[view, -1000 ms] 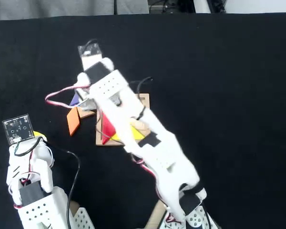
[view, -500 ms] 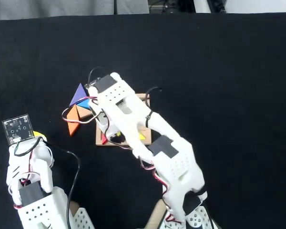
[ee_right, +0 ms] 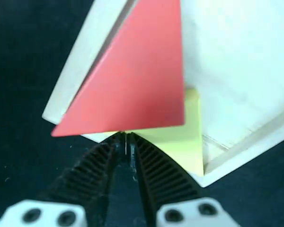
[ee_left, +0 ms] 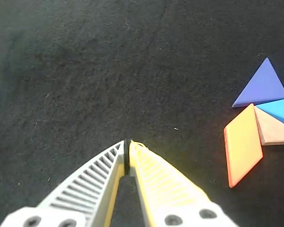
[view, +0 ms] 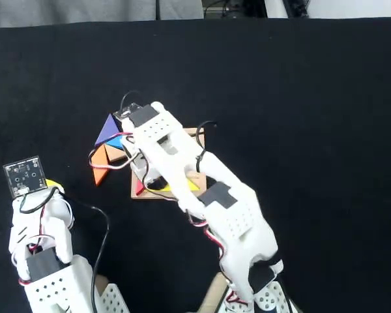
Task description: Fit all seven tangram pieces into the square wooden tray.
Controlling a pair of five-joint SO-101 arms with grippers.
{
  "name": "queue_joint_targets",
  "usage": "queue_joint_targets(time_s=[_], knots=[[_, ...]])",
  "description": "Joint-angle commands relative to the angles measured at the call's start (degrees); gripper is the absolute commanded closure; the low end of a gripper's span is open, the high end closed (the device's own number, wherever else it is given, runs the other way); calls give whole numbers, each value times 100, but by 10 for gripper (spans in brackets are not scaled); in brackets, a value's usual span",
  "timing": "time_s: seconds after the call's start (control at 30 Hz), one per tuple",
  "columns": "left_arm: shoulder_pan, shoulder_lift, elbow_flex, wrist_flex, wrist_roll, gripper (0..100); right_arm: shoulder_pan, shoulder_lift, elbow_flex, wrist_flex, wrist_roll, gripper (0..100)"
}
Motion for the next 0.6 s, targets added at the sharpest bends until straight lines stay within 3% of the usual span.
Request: queue_joint_targets(time_s=[0.0,0.2,0.57], knots=[[92,-9,110,18,-9,967,167,75,-1182,527,26,988],[92,-9,110,18,-9,967,176,171,-1903,809,26,988],[92,0,110,18,-9,967,211,303,-1209,712,35,987]])
